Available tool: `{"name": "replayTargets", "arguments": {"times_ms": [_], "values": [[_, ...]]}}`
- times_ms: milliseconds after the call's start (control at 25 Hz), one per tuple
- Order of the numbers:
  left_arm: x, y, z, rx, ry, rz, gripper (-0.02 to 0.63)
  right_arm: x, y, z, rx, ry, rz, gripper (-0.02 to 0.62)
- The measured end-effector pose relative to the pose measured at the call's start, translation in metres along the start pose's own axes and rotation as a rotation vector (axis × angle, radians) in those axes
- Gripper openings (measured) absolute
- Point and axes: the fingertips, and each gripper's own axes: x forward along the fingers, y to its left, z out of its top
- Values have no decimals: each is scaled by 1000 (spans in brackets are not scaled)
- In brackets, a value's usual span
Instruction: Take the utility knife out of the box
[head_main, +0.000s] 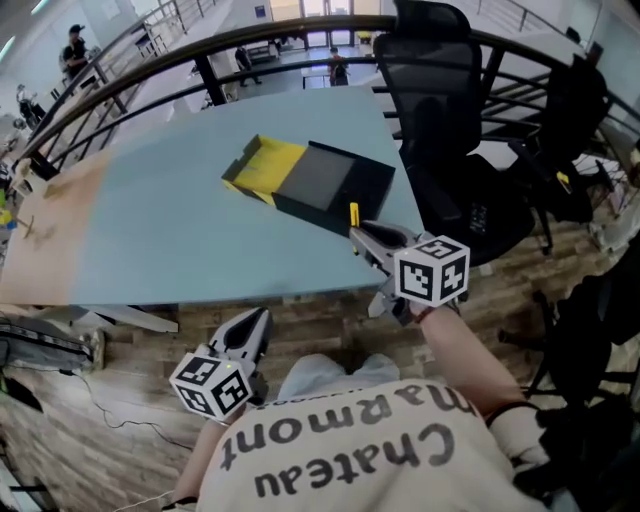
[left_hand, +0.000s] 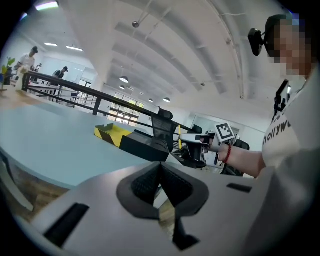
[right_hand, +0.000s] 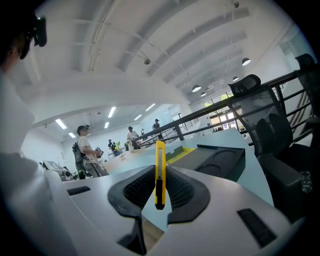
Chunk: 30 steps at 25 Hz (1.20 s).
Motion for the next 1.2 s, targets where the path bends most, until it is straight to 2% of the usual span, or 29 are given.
{"name": "replayTargets", "arguments": {"times_ms": [80, 200, 400, 840, 1200], "values": [[-9, 3, 0, 2, 6, 31, 3, -1, -2, -1, 21, -9, 3, 84], [-25, 13, 4, -5, -29, 77, 3, -3, -6, 0, 49, -27, -14, 84], [-39, 23, 20, -11, -112, 134, 3, -8, -6, 6, -10, -45, -48, 84], [-82, 25, -1, -38, -103, 121, 3, -24, 10, -25, 9, -1, -120, 84], [-125, 26, -14, -65, -98, 103, 3, -43, 57, -55, -27, 46, -139, 84]]}}
